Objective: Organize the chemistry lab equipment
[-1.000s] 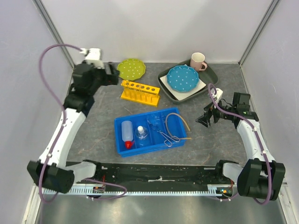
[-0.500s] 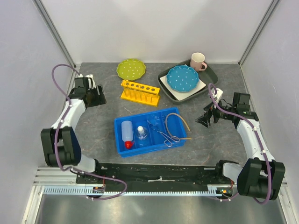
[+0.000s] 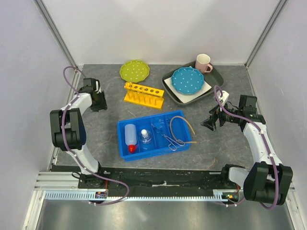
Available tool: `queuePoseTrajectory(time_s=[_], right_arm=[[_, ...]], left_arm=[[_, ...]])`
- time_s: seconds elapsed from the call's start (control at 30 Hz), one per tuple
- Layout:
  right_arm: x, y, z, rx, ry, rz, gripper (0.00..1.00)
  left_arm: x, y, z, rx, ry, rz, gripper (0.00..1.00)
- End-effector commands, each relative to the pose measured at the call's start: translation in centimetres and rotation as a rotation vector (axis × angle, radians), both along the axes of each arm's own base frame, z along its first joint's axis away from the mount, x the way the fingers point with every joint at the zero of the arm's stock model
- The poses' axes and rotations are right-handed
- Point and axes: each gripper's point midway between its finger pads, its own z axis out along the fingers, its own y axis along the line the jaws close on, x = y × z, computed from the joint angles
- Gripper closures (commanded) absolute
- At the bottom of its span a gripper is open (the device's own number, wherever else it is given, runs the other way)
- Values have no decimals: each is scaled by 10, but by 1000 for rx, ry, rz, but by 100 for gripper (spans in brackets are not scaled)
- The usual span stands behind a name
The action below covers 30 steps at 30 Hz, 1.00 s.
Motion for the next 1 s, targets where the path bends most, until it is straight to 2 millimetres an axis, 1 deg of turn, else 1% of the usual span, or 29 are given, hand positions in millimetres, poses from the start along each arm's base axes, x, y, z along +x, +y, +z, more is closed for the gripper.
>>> queuePoseTrajectory(time_s=[0.0,0.03,0.07,0.23,0.27,0.3,0.33,0.4,0.47,0.5,0.6,0.7,0.77,0.9,0.93,0.97], right_arm=[[1,3,8,21,-29,28,2],[2,3,9,21,-31,28,2],[1,3,8,20,-28,27,2],[1,3,8,18,-29,30,2],[1,3,7,20,-27,32,2],[1,3,8,20,-27,32,2],[1,3,8,20,-28,31,2],[1,3,8,20,-26,32,2],[0,3,8,21,-26,34,2],[1,3,8,20,-29,32,2],[0,3,9,19,-32,34,2],[-1,4,10,19,-35,36,2],[0,3,10,17,-39,36,2],[-1,3,10,14,-43,36,2],[-1,3,11,14,-44,36,2],[-1,3,10,14,-41,36,2]], left_arm=[[10,14,-10,49,32,2,48],[11,14,-11,43,39,7,49],[10,13,-18,36,60,6,50],[8,13,-25,28,79,12,51],[7,12,-26,25,82,9,56],[7,12,-26,23,82,8,66],[4,11,-28,20,88,8,67],[3,8,-28,2,86,3,73],[0,5,-29,-10,89,3,75],[-1,0,-29,-31,85,-7,78],[-6,-5,-27,-62,79,-17,79],[-7,-12,-17,-91,47,-33,79],[-3,-12,-5,-91,9,-34,79],[4,-12,10,-84,-26,-35,74],[2,-12,10,-88,-16,-34,73],[3,-12,10,-91,-16,-33,68]])
